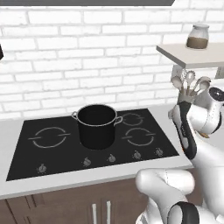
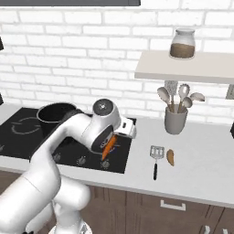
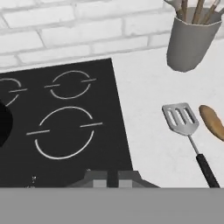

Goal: Put the carrot and sweet potato in the pot. Retrieve the spatula and lightly stir the vegetables in the pot.

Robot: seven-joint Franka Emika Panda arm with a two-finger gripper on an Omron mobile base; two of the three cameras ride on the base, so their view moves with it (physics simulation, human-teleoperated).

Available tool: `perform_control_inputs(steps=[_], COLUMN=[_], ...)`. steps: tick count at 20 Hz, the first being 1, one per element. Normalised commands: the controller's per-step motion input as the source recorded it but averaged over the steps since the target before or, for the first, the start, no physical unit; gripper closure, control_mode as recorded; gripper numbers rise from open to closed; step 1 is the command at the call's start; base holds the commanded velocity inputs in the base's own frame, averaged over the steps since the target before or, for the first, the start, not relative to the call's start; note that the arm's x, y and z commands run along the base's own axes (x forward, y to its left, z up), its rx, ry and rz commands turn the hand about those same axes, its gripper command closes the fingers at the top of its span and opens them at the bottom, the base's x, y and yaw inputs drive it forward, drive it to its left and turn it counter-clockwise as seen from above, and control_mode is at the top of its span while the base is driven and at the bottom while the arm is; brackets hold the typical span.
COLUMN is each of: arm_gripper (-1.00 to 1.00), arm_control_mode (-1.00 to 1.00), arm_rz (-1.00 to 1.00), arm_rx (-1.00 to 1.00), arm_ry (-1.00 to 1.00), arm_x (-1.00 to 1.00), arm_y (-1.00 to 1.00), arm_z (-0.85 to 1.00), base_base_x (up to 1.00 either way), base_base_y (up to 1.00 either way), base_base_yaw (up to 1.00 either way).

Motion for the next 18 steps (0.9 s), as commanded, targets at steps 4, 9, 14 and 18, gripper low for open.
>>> perform_control_inputs(steps=[4, 9, 14, 18], arm_gripper=[1.00, 1.00, 1.00, 1.00], arm_control_mode=[-1.00, -1.00, -1.00, -1.00], arm_rz=[0.08, 0.12, 0.16, 0.23], arm_rx=[-0.23, -0.20, -0.06, 0.01], arm_ry=[-0.36, -0.25, -0.08, 0.00], arm_x=[-0.04, 0.00, 0.01, 0.21], arm_y=[0.88, 0.80, 0.46, 0.21], arm_z=[1.00, 1.00, 1.00, 1.00], base_base_x=[0.00, 0.00, 0.00, 0.00], base_base_y=[0.00, 0.00, 0.00, 0.00], base_base_yaw=[0.00, 0.00, 0.00, 0.00])
